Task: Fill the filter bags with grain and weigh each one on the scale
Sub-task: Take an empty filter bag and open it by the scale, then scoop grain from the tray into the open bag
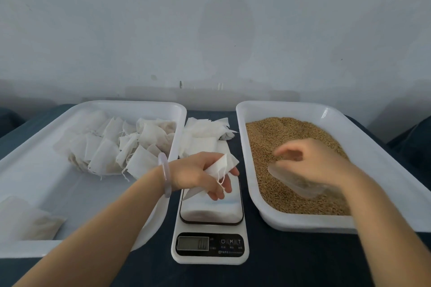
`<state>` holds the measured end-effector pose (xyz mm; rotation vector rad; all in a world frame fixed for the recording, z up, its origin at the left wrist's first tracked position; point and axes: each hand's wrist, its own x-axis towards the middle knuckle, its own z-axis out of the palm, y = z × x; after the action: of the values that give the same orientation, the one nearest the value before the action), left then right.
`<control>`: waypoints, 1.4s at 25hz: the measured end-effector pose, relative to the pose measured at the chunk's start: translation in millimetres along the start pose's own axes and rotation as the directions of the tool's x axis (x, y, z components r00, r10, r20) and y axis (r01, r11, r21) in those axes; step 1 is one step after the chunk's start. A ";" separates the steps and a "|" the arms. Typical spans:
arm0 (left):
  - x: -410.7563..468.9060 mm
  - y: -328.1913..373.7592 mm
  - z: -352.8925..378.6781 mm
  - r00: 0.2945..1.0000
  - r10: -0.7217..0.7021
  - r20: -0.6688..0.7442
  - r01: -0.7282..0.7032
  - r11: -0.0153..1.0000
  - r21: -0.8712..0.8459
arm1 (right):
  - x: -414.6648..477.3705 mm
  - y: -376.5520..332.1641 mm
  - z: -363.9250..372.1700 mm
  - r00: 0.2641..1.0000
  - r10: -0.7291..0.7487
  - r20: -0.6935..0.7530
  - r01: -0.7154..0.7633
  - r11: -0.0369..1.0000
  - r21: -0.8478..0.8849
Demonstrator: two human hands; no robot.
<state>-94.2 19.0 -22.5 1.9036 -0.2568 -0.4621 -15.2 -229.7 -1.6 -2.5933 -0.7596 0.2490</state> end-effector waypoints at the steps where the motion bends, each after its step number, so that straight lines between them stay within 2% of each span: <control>1: -0.2 -0.2 0.1 1.000 0.010 -0.012 -0.010 1.000 -0.017 | -3.5 20.8 -7.6 0.991 0.127 0.046 -0.123 0.990 -0.075; 3: -0.2 0.7 1.5 1.000 0.020 -0.012 -0.020 1.000 -0.012 | -14.2 58.1 -16.1 0.926 0.347 0.151 -0.327 0.934 -0.143; 6: 0.4 1.5 3.7 0.999 0.048 -0.011 -0.048 0.998 0.032 | -24.0 92.6 -12.4 0.877 0.451 0.168 -0.438 0.892 -0.111; 12: -2.1 2.5 3.6 0.990 0.125 -0.067 -0.119 0.989 0.090 | -24.8 103.2 -6.5 0.930 0.366 -0.020 -0.366 0.929 -0.047; 14: -2.7 2.6 4.3 0.991 0.119 -0.061 -0.115 0.991 0.073 | -25.4 99.4 -12.0 0.932 0.326 -0.160 -0.352 0.918 -0.180; 17: -0.5 3.5 5.2 0.996 0.054 -0.075 -0.050 0.997 0.054 | -25.1 93.6 -20.4 0.919 0.201 -0.340 -0.343 0.833 -0.435; 20: 1.5 2.2 5.6 0.998 0.011 -0.056 -0.009 0.999 0.040 | -20.5 80.3 -13.9 0.944 0.140 -0.298 -0.270 0.847 -0.458; 23: 2.9 -0.9 5.5 0.997 0.000 -0.072 0.003 0.999 0.049 | -17.7 77.1 1.3 0.964 0.174 -0.201 -0.235 0.910 -0.341; 28: 6.2 -4.9 4.8 0.994 0.009 -0.113 -0.003 0.999 0.048 | -30.8 96.9 -10.8 0.946 0.239 -0.221 -0.293 0.919 -0.262; 31: 5.5 -8.0 5.6 0.993 0.011 -0.116 -0.021 0.997 -0.079 | -39.3 102.6 -15.6 0.944 0.234 -0.234 -0.288 0.929 -0.231; 33: 5.1 -9.2 3.8 0.993 0.044 -0.114 -0.059 0.990 -0.128 | -41.6 106.3 -15.4 0.936 0.235 -0.262 -0.292 0.935 -0.202; 35: 6.1 -9.4 2.8 0.987 0.098 -0.125 -0.110 0.990 -0.087 | -43.0 108.9 -14.2 0.938 0.231 -0.257 -0.280 0.944 -0.173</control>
<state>-90.3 17.7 -33.3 1.8089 -0.2492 -0.2834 4.4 -341.0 -35.2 -2.8527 -0.3787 -0.0661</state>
